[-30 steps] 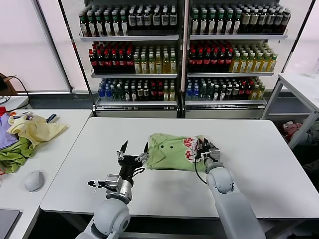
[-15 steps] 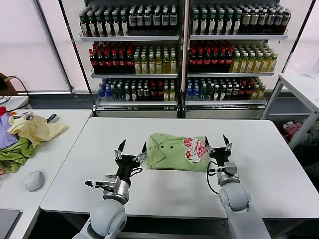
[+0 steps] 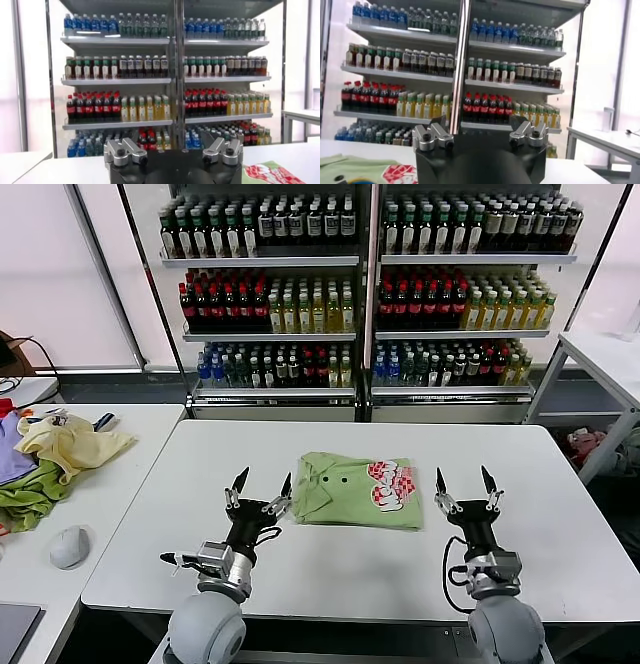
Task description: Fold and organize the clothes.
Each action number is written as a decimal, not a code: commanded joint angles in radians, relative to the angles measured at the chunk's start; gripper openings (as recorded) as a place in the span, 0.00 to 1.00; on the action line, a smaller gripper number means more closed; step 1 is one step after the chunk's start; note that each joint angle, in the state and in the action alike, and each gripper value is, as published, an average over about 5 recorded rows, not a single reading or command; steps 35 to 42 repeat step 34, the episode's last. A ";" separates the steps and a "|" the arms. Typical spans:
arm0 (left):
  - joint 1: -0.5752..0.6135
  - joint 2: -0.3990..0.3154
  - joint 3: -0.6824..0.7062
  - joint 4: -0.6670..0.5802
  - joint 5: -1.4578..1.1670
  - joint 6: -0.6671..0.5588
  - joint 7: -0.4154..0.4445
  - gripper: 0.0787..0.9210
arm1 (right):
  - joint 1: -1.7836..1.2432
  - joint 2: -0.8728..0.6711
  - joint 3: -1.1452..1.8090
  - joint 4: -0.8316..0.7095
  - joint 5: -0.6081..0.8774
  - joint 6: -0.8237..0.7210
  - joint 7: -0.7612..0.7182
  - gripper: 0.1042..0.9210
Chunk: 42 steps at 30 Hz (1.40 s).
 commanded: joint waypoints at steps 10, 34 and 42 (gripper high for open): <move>0.121 -0.012 -0.104 -0.077 0.025 0.044 0.092 0.88 | -0.237 -0.038 -0.006 0.161 0.006 0.071 0.068 0.88; 0.095 0.020 -0.117 -0.055 -0.010 0.047 0.119 0.88 | -0.235 -0.023 -0.014 0.147 -0.028 0.051 0.110 0.88; 0.095 0.020 -0.117 -0.055 -0.010 0.047 0.119 0.88 | -0.235 -0.023 -0.014 0.147 -0.028 0.051 0.110 0.88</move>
